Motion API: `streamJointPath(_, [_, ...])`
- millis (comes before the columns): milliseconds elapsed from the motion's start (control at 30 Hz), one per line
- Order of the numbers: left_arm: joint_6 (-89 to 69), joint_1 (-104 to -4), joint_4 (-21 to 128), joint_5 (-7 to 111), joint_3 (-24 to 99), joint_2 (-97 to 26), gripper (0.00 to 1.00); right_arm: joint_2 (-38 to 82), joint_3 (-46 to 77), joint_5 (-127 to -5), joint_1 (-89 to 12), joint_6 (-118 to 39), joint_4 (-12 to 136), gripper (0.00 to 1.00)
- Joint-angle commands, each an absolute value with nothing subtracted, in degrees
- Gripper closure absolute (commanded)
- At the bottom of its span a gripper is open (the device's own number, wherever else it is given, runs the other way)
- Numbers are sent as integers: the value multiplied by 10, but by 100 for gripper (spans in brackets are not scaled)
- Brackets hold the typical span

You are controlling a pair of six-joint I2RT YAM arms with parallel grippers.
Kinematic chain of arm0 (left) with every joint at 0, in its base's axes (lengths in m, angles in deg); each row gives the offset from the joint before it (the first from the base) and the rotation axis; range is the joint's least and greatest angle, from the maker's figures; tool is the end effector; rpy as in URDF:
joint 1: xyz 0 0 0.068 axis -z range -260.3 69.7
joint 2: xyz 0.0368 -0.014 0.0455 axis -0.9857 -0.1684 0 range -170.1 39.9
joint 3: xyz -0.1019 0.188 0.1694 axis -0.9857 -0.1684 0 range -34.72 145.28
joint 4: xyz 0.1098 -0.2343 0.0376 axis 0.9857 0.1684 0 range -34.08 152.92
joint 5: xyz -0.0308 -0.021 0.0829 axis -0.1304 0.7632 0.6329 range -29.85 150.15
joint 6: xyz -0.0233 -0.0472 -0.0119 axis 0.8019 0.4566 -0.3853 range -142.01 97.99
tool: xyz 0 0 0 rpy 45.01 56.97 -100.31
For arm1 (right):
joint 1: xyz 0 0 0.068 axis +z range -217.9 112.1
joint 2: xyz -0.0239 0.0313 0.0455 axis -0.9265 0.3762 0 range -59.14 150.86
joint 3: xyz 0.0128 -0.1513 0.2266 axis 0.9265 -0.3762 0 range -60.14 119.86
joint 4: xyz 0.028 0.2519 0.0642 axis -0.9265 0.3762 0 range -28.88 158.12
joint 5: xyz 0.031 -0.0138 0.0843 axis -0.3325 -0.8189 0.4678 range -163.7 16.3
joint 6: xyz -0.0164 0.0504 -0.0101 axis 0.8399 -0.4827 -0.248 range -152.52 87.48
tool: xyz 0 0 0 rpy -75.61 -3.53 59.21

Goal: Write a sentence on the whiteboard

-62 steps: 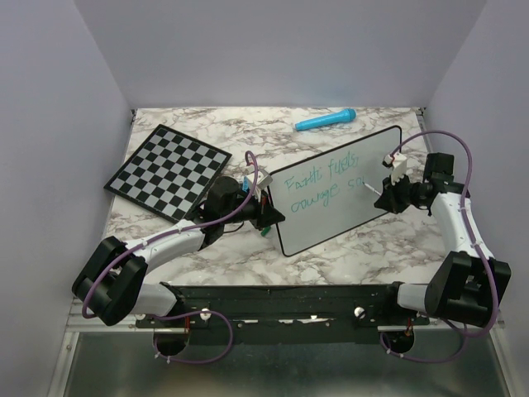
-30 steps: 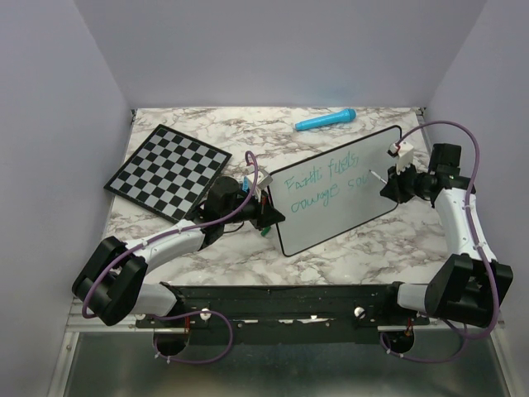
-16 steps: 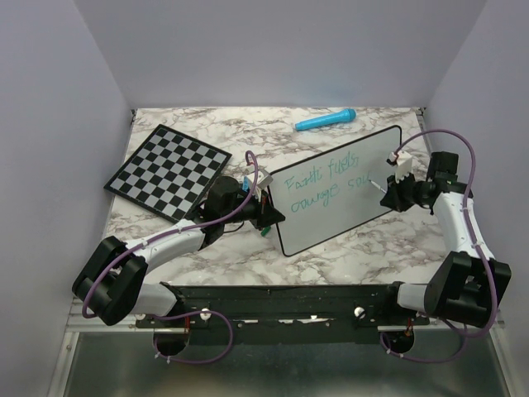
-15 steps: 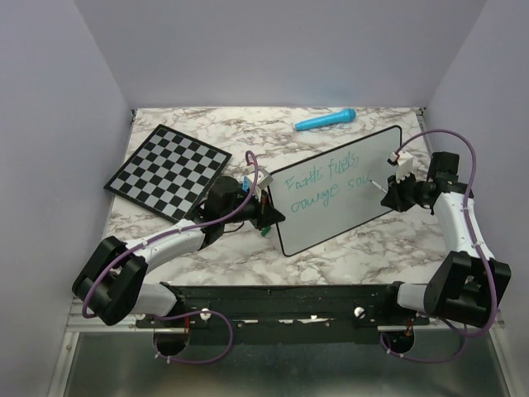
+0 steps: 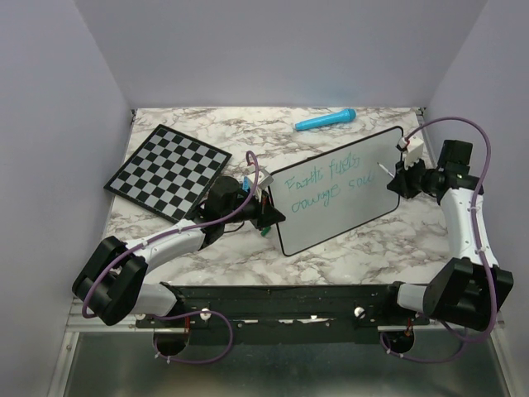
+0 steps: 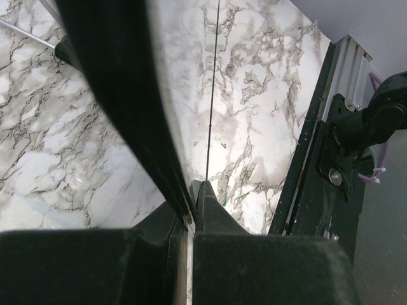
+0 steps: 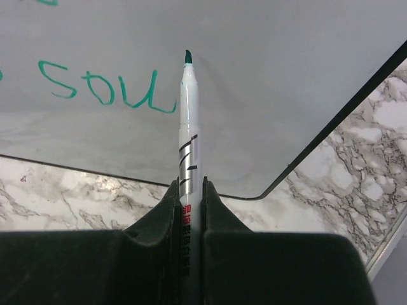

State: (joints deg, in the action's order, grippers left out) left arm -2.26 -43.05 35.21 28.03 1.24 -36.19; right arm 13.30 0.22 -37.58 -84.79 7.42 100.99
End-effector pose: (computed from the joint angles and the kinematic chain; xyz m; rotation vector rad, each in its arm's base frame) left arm 0.2121 -0.1851 0.2230 0.7082 1.9174 -1.1831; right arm 0.2508 -0.0542 0.2915 -0.7008 2.1648 0.2777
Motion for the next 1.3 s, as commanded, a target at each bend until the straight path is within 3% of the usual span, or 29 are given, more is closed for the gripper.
streamJointPath(0, [-93,-425,428,296,0,-382,100,149,30,-363,-850,54,1000,99])
streamJointPath(800, [-94,-426,430,296,0,-381,100,139,-62,-400,-850,95,1017,100])
streamJointPath(1267, [-96,-425,432,296,0,-380,100,143,-29,-417,-865,90,1015,100])
